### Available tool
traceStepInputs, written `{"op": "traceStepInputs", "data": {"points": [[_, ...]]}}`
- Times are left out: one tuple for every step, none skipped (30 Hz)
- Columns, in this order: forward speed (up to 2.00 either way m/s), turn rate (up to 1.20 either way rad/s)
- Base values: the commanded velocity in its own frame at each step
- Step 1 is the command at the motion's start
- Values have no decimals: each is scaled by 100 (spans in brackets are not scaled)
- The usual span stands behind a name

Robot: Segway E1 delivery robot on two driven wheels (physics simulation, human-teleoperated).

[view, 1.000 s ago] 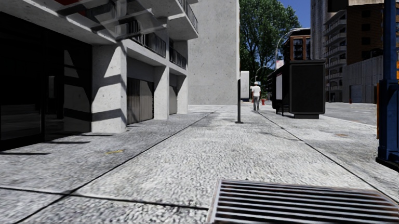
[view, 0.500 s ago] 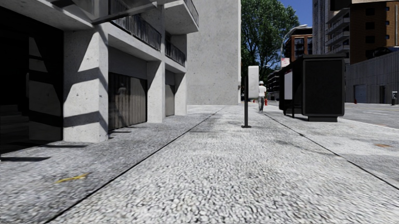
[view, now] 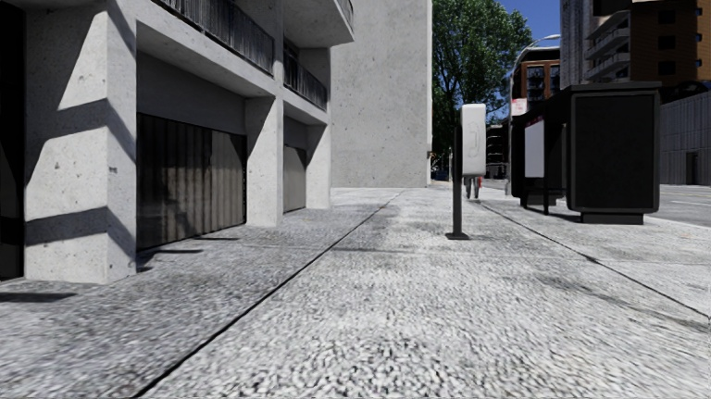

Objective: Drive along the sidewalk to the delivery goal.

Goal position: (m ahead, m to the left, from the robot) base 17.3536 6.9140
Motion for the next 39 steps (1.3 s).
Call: {"op": "traceStepInputs", "data": {"points": [[200,0],[200,0],[200,0],[200,0],[200,0],[200,0],[200,0],[200,0],[200,0],[200,0],[200,0],[200,0],[200,0],[200,0],[200,0],[200,0],[200,0],[200,0],[200,0],[200,0],[200,0],[200,0],[200,0],[200,0],[200,0],[200,0],[200,0],[200,0],[200,0],[200,0],[200,-2],[200,-5],[200,-5],[200,-5],[200,-7],[200,-10],[200,-10],[200,-18],[200,-21]]}}
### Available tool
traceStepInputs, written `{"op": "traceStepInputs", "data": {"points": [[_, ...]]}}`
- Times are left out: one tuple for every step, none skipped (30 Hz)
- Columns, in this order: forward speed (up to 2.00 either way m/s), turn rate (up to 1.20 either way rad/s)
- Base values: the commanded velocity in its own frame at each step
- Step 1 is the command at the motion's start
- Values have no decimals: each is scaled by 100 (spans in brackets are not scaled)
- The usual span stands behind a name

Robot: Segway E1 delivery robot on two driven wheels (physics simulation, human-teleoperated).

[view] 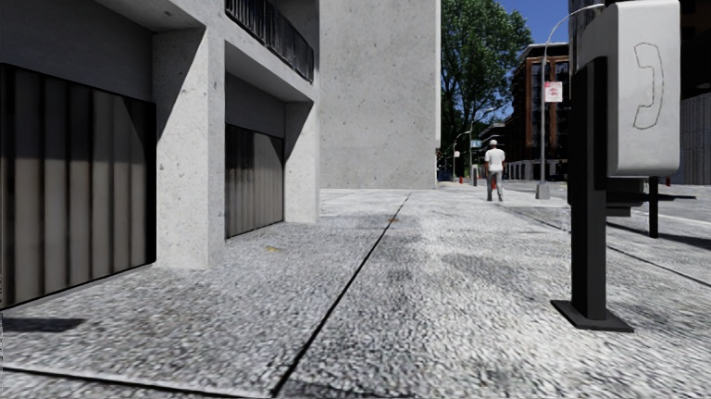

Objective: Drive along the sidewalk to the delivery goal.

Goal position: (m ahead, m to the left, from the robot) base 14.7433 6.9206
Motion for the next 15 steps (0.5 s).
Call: {"op": "traceStepInputs", "data": {"points": [[200,-22],[200,-22],[200,-22],[200,-22],[200,-22],[200,-22],[200,-22],[200,-22],[200,-22],[200,-22],[200,-20],[200,-17],[200,-17],[200,-14],[200,0]]}}
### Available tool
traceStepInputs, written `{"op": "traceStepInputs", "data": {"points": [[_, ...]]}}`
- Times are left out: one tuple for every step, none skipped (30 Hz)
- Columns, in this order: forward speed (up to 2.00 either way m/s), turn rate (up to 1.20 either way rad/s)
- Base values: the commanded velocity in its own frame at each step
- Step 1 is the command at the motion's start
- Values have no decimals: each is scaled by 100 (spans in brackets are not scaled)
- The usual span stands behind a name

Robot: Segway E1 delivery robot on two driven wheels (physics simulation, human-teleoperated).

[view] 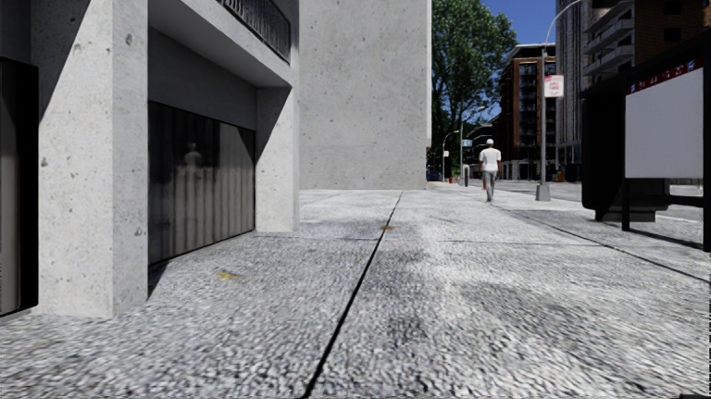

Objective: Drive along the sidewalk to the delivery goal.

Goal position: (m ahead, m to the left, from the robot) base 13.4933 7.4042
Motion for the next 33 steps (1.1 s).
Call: {"op": "traceStepInputs", "data": {"points": [[200,0],[200,0],[200,0],[200,0],[200,0],[200,0],[200,0],[200,0],[200,0],[200,0],[200,0],[200,0],[200,0],[200,0],[200,0],[200,0],[200,0],[200,0],[200,0],[200,0],[200,0],[200,0],[200,0],[200,0],[200,0],[200,0],[200,0],[200,0],[200,0],[200,0],[200,0],[200,0],[200,0]]}}
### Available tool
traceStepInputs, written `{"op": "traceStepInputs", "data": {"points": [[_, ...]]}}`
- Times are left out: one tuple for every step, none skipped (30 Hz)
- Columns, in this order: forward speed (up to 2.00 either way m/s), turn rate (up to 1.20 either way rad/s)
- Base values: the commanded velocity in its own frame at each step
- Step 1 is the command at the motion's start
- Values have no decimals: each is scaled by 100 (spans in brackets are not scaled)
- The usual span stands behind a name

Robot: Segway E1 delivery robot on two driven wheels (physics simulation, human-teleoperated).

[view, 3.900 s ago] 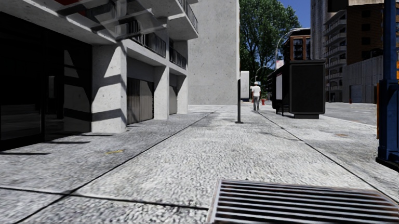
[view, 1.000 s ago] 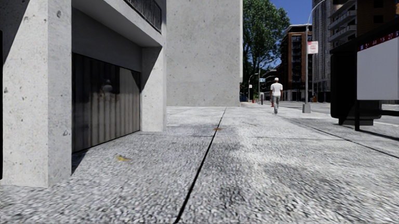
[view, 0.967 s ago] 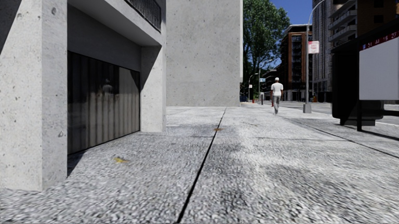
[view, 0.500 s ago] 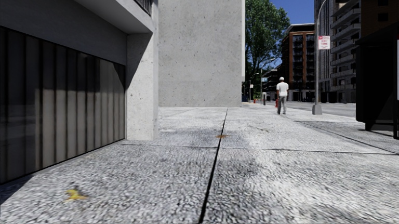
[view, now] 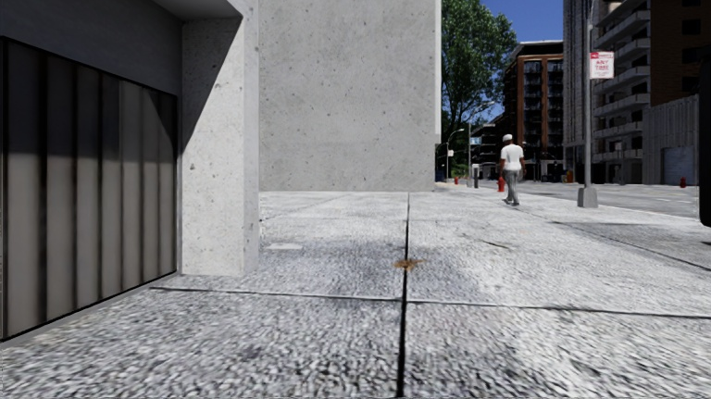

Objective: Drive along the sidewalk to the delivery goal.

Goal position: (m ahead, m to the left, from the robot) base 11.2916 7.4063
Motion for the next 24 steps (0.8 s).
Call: {"op": "traceStepInputs", "data": {"points": [[200,0],[200,0],[200,0],[200,0],[200,0],[200,0],[200,0],[200,0],[200,0],[200,0],[200,0],[200,0],[200,0],[200,0],[200,0],[200,0],[200,0],[200,0],[200,0],[200,0],[200,0],[200,0],[200,0],[200,0]]}}
